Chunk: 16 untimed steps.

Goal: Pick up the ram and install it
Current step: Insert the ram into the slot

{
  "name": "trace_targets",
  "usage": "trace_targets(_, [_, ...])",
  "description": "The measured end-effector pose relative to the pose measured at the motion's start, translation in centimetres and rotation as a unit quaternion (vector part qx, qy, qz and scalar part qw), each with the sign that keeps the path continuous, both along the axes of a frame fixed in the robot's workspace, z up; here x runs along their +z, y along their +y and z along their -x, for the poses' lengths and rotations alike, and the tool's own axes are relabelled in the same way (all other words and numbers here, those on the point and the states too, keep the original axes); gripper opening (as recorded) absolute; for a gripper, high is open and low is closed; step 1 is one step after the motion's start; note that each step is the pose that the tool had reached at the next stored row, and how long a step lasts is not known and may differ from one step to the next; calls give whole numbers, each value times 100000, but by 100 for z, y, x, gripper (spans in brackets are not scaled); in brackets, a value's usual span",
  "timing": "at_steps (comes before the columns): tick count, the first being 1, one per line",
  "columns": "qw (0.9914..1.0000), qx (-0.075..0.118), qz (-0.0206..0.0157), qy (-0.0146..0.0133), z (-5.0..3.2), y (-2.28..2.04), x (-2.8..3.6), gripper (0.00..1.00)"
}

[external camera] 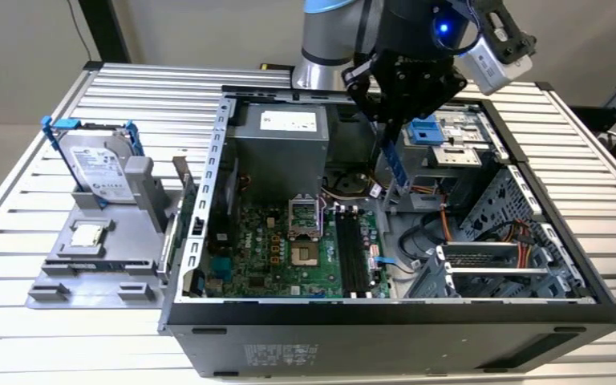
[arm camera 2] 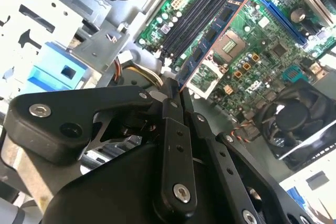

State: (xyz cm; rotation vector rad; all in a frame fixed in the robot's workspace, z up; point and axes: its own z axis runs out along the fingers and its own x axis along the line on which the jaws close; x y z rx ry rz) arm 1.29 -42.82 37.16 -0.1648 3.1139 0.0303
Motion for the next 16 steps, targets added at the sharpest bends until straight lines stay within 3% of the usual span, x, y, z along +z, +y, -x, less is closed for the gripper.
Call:
trace_targets(7, [99998,-600,-8,-4,-83,0,-127,0])
trace_targets(16, [99989,-1513,-5,-3,-93,1,-292,0])
